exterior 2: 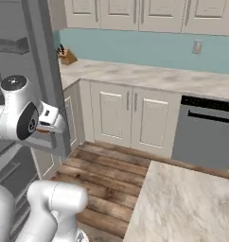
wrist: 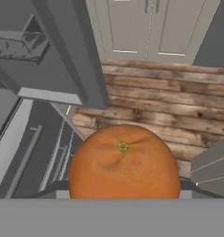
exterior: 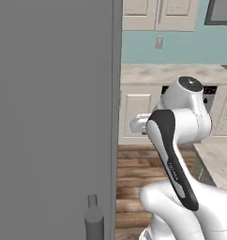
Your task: Pick the two tangerines from the fridge and place them on the plate next to the blender to make a fruit smoothie.
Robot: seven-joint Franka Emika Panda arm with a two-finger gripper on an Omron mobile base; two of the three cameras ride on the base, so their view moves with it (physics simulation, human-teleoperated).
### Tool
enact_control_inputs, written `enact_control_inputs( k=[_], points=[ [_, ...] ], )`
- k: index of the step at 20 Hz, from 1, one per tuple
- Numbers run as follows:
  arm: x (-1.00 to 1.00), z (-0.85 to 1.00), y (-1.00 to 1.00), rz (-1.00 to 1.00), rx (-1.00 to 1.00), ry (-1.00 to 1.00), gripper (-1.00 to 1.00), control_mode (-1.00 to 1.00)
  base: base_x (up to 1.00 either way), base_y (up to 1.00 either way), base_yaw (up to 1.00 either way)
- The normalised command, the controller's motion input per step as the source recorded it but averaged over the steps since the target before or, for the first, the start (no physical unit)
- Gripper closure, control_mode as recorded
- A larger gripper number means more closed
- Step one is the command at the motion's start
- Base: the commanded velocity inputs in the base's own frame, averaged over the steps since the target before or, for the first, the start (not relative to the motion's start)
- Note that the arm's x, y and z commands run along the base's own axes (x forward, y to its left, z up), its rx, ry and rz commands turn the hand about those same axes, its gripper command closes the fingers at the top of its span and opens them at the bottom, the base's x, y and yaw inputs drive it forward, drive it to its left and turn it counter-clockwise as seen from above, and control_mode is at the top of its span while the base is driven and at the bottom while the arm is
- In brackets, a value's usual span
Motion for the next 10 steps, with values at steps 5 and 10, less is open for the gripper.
enact_control_inputs(
  k=[5, 10],
  points=[
    [0.0, 0.0, 0.0, 0.0, 0.0, 0.0, 1.0, 1.0, -0.44, -0.32, -0.63],
    [0.0, 0.0, 0.0, 0.0, 0.0, 0.0, 1.0, 1.0, -0.68, -0.26, -0.62]
  ],
)
